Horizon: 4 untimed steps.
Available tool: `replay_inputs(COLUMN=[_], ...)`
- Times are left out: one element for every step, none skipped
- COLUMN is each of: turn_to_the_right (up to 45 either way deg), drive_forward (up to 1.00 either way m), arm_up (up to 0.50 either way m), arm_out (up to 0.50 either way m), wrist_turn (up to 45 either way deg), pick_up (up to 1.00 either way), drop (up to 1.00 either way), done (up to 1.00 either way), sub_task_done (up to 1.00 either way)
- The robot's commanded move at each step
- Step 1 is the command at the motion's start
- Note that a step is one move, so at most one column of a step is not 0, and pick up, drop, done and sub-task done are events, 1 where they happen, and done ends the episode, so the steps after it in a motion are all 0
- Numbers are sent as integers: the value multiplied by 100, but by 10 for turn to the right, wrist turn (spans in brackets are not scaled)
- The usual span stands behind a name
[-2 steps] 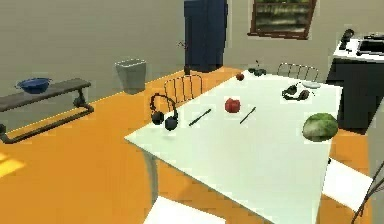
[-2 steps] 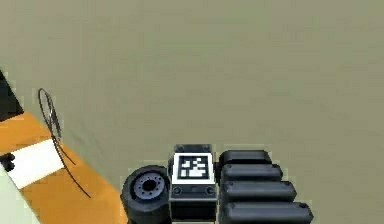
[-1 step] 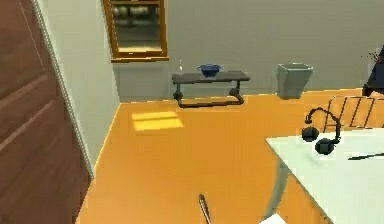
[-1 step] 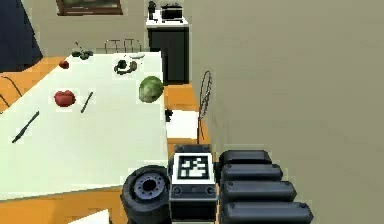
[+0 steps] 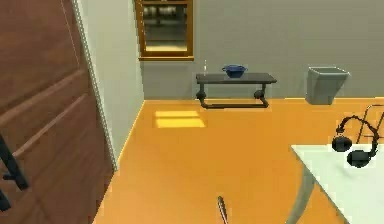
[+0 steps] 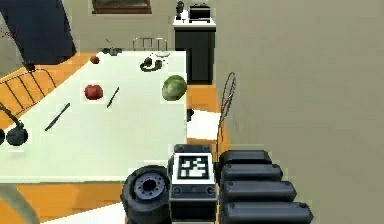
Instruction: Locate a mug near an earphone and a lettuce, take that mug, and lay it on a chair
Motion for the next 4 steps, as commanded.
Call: replay_inputs(turn_to_the_right=[450,30,-390,300], drive_forward=[0,0,0,0], arm_up=[0,0,0,0], arm_out=[0,0,0,0], wrist_turn=[0,0,0,0], pick_up=[0,0,0,0], drop=[0,0,0,0], done=[0,0,0,0], sub_task_done=[0,0,0,0])
